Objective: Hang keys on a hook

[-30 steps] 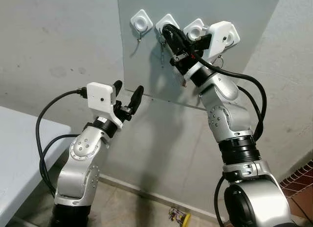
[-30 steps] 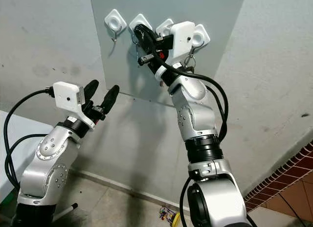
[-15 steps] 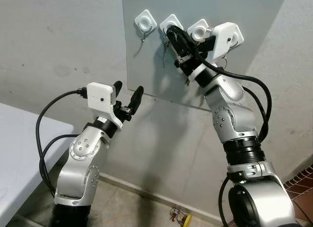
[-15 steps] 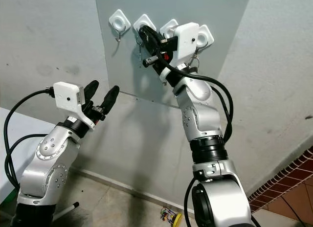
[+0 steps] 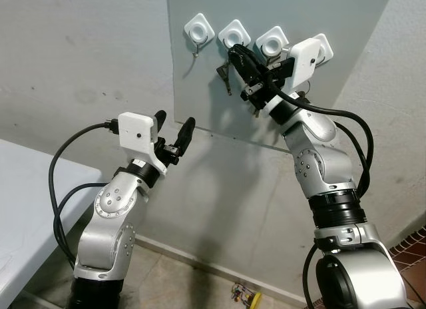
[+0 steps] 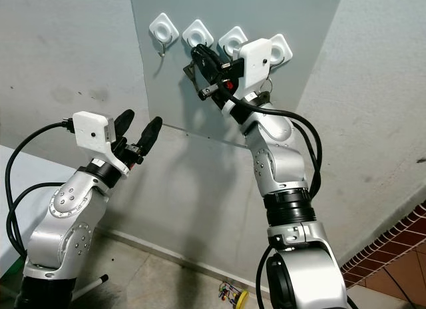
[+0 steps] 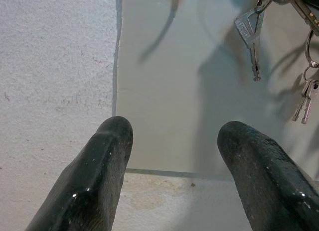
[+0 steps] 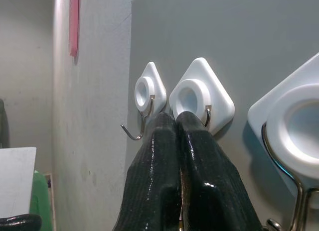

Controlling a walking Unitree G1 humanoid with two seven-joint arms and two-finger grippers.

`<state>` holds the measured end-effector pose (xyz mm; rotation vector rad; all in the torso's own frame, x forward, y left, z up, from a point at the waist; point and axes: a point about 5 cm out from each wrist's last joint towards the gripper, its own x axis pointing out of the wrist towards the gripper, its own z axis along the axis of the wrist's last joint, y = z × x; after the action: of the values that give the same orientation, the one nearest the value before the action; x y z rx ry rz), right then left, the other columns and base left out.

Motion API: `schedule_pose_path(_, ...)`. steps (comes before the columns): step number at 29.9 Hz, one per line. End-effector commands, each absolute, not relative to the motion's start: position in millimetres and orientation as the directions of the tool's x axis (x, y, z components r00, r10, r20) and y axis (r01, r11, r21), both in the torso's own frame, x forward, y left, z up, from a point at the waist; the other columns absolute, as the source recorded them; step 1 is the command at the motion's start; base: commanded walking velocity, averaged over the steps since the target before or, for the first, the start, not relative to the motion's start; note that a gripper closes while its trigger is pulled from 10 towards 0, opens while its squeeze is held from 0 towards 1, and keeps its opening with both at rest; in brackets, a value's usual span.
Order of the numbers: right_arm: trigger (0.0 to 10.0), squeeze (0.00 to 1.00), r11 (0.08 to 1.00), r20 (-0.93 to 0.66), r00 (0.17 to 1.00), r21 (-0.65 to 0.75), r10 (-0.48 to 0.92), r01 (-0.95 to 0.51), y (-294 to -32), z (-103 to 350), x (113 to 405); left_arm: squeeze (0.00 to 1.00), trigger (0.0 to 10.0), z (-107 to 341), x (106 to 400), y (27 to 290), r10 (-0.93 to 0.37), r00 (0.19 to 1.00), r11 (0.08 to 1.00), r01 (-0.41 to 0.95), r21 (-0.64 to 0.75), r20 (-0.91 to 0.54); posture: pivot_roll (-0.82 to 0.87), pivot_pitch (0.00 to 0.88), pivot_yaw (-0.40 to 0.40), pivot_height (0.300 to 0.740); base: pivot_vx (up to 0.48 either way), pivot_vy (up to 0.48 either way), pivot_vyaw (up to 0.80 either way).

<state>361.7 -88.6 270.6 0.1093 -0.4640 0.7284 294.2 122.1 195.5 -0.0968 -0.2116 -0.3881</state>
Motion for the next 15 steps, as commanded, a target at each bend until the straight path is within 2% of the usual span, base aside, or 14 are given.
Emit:
schedule_pose_path(1,10.0,0.0,0.752,0.444,0.657,-0.062,0.61,-0.656,-93.4,271.3,361.7,0.0,10.0,199.5,293.8,121.4,-0.369,0.9,0.918,0.392,-0.056,0.232,-0.1,0.021,-0.028,0.74,0.0,0.0,0.0)
schedule_pose_path(15,10.0,0.0,0.752,0.448,0.675,0.007,0.586,-0.659,-97.4,264.2,360.0,0.0,10.0,199.3,293.3,121.5,-0.368,0.901,0.919,0.39,-0.055,0.23,-0.09,0.014,-0.028,0.74,0.0,0.0,0.0)
